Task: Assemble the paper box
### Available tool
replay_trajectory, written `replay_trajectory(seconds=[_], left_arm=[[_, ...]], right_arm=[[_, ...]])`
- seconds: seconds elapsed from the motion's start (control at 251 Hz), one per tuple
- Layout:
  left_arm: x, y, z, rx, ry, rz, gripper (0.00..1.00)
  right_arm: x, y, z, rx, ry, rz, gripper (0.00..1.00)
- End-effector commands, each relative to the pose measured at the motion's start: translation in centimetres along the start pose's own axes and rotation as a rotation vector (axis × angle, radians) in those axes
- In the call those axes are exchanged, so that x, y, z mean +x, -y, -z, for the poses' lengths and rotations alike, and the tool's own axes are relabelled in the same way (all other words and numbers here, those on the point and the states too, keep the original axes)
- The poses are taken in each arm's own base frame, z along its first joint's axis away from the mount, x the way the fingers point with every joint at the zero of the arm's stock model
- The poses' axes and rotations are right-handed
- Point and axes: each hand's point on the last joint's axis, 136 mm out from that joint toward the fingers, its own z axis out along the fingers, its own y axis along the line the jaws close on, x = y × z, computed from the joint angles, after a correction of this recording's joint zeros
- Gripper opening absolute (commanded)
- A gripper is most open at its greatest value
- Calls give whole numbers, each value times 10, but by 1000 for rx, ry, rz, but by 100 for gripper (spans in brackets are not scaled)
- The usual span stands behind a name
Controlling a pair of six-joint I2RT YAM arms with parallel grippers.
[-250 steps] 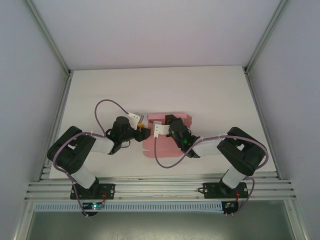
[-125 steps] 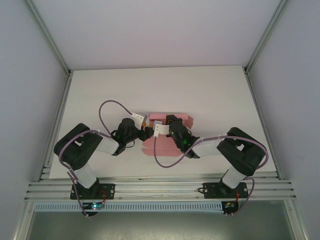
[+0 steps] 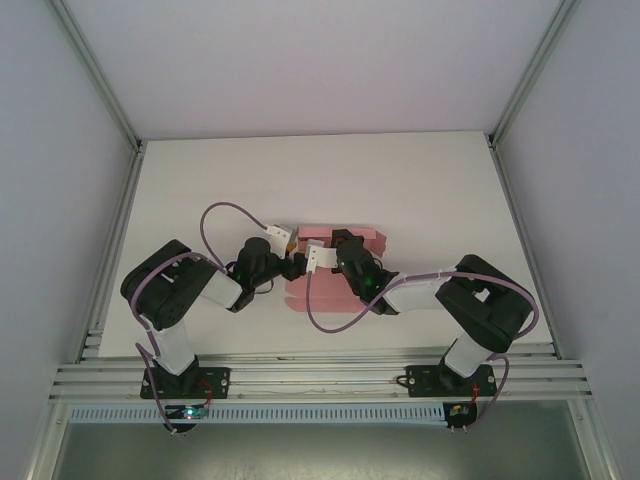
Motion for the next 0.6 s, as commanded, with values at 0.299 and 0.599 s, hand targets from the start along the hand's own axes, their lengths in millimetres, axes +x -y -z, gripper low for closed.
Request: replay_trajectory(seconds=[0.299,0.599], left_arm=[[-36,-26,-8,-255,121,-56,35],[-25,-48,-10,-468,96,-100,6]], right_arm=[[-12,-35,7,-147,54,10,0],[-10,-37,7,-155,43,-6,0]])
